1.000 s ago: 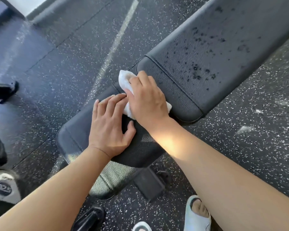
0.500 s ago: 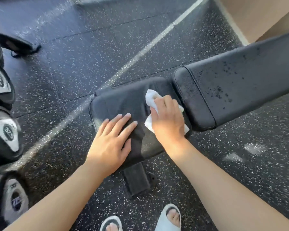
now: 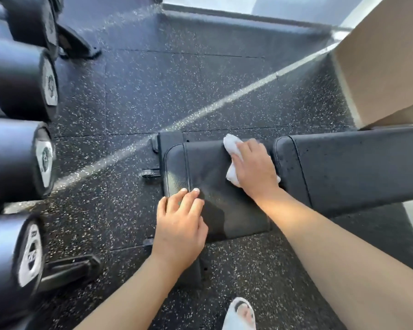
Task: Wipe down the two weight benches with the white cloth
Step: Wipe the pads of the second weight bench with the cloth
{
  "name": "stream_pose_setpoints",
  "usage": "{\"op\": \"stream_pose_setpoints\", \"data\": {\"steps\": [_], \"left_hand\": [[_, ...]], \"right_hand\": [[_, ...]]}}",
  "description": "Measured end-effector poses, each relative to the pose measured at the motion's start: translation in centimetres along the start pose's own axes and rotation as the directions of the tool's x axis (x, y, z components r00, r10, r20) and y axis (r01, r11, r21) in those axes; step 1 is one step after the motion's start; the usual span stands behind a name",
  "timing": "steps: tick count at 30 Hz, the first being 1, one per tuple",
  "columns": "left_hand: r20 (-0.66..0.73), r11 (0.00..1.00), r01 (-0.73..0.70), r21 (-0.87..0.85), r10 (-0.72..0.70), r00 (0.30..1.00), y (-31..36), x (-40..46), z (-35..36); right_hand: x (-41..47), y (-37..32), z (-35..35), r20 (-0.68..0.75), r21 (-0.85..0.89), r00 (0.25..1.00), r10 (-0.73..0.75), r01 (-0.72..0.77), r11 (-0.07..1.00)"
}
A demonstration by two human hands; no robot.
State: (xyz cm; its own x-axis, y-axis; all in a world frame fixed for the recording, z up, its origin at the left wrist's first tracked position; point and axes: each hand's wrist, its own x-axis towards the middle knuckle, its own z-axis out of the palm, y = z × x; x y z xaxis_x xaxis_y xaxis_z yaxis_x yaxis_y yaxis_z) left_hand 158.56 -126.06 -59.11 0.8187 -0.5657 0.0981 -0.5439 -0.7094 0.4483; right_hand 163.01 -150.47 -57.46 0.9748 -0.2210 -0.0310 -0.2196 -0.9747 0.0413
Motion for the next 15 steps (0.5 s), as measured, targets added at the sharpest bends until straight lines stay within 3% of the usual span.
{"op": "stream_pose_setpoints", "data": {"steps": [3,6,10,15], "left_hand": [[-0.036,0.997,0.049,0.057,-0.047,0.998,0.2,1.4,0.4],[-0.106,0.978,0.206,0.016,-0.203,0.973,1.7,2.6,1.3],[-0.203,0.914,0.403,-0.050,-0.404,0.892,3.7,3.2,3.5],[-0.237,0.917,0.396,0.045,-0.375,0.896,4.4,3.1,4.4]], "right_hand": [[0.5,-1.4,0.7,-0.141,0.104,0.982,0.126,-0.112,0.988],[0.2,-1.7,1.1,-0.184,0.150,0.978,0.093,-0.065,0.987],[0.9,-0.3,1.2,-0.219,0.243,0.957,-0.190,0.242,0.939],[0.3,5.2,1.3,-0.249,0.323,0.807,-0.535,0.590,0.740]]}}
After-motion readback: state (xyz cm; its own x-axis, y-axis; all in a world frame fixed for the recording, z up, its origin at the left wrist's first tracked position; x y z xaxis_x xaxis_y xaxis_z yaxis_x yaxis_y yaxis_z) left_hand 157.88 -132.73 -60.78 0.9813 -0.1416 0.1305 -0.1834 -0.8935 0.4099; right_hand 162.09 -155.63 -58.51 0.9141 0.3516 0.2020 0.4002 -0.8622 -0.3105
